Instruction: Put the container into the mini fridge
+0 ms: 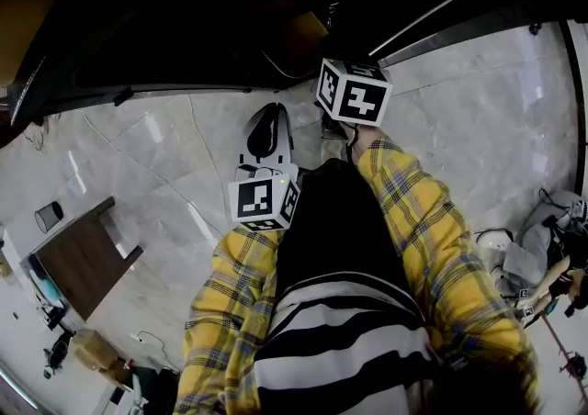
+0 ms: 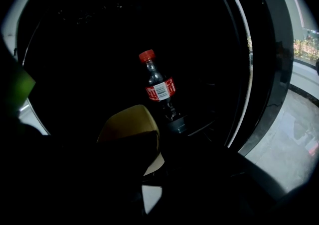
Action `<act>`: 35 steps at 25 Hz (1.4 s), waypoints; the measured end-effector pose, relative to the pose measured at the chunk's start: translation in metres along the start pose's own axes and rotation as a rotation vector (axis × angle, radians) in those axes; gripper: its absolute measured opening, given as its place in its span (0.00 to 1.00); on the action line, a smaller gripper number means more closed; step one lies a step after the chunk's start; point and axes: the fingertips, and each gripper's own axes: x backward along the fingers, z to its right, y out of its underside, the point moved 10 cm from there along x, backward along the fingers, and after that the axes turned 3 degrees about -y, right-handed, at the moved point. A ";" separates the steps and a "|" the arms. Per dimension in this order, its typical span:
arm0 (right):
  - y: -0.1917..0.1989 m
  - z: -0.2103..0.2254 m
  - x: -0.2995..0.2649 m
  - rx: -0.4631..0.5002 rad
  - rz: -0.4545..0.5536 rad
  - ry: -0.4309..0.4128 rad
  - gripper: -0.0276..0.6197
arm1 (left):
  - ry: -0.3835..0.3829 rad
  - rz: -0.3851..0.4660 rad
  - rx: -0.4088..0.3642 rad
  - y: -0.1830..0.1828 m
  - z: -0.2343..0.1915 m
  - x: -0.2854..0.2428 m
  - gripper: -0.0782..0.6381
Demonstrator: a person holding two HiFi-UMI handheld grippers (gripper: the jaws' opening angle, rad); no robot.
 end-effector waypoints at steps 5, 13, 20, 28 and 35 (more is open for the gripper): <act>-0.002 -0.007 -0.011 0.026 0.017 0.018 0.11 | -0.009 -0.002 -0.020 0.000 -0.005 -0.008 0.16; -0.014 -0.011 -0.017 0.011 0.059 0.036 0.11 | -0.008 -0.008 -0.047 0.000 -0.002 -0.011 0.16; -0.016 -0.016 -0.025 0.021 0.074 0.025 0.11 | -0.020 -0.002 -0.049 0.000 -0.007 -0.015 0.16; -0.017 -0.016 -0.024 0.069 0.083 -0.007 0.11 | -0.040 0.005 -0.034 -0.003 -0.012 -0.022 0.16; -0.013 -0.015 -0.020 0.108 0.137 -0.062 0.12 | -0.031 0.026 -0.027 -0.011 -0.012 -0.022 0.16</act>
